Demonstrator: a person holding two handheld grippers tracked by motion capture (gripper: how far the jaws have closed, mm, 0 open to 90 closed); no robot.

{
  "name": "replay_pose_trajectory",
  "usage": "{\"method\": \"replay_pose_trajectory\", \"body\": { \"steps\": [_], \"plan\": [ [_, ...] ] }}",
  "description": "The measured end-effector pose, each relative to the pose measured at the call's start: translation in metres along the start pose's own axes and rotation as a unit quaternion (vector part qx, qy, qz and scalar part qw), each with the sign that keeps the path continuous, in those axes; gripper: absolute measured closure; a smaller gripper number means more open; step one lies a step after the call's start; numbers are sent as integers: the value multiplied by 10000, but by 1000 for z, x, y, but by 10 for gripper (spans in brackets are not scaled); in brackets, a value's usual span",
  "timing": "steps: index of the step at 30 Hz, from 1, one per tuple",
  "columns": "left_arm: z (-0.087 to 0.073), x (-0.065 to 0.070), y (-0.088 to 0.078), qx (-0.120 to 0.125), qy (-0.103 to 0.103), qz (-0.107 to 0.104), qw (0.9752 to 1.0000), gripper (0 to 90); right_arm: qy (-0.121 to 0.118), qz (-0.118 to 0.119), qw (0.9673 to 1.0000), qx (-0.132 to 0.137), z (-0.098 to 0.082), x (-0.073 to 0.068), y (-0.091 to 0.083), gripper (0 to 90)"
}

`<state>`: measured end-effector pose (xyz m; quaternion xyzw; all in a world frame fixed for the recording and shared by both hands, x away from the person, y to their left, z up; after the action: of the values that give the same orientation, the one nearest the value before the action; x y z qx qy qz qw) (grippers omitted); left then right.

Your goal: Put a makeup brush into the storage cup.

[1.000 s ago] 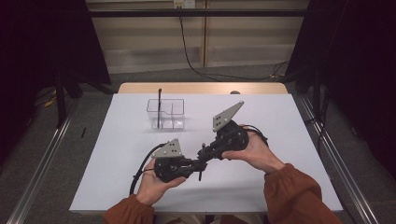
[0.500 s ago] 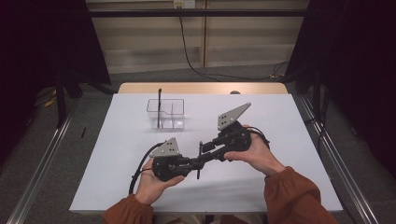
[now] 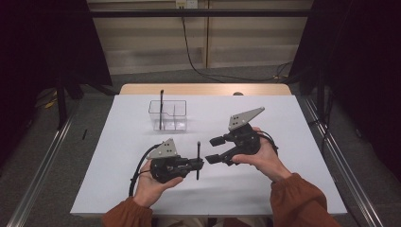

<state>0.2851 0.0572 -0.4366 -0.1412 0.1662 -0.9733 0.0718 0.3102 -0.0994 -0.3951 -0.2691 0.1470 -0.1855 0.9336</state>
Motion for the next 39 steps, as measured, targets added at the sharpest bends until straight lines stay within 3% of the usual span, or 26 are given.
{"method": "replay_pose_trajectory", "body": {
  "steps": [3, 9, 12, 15, 18, 22, 27, 30, 32, 39],
  "plan": [
    [0, 0, -1, -11, 11, 16, 10000, 840, 113, -176, 9997, 80, -3, 4, 0, 184],
    [2, 0, -4, 59, 36, 49, 10000, 839, 268, -603, 9972, 354, -8, 11, -5, 86],
    [1, -1, -7, 53, 33, 79, 9999, 840, 281, -726, 9963, 371, -14, 12, -6, 58],
    [2, -3, -11, 64, 40, 111, 9999, 839, 279, -670, 9966, 386, -18, 11, -8, 18],
    [2, -4, -14, 78, 13, 147, 9999, 840, 207, -671, 9964, 471, -22, 10, -9, 9],
    [2, -5, -19, 69, 19, 189, 9998, 840, 294, -614, 9966, 461, -29, 10, -10, 10],
    [6, -8, -28, 120, 33, 279, 9995, 839, 356, -783, 9946, 588, -33, 12, -17, 17],
    [7, -10, -32, 122, 28, 306, 9995, 840, 347, -1072, 9914, 667, -40, 15, -19, 26],
    [7, -11, -35, 59, 75, 343, 9994, 840, 343, -1063, 9918, 614, -45, 15, -20, 21],
    [11, -15, -46, 121, 54, 416, 9990, 839, 374, -1310, 9874, 803, -54, 17, -27, 15]
  ]
}}
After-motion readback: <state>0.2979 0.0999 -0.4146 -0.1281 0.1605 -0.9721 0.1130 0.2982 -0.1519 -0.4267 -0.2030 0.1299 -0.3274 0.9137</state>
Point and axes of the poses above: each handheld gripper's, and its own axes: y roughly forward along the jaws, z roughly out of its top, x roughly to its right, the point moved 6 cm from there along y, roughly forward along the jaws, and after that the axes turned 7 degrees about -z, right-handed, at the moved point
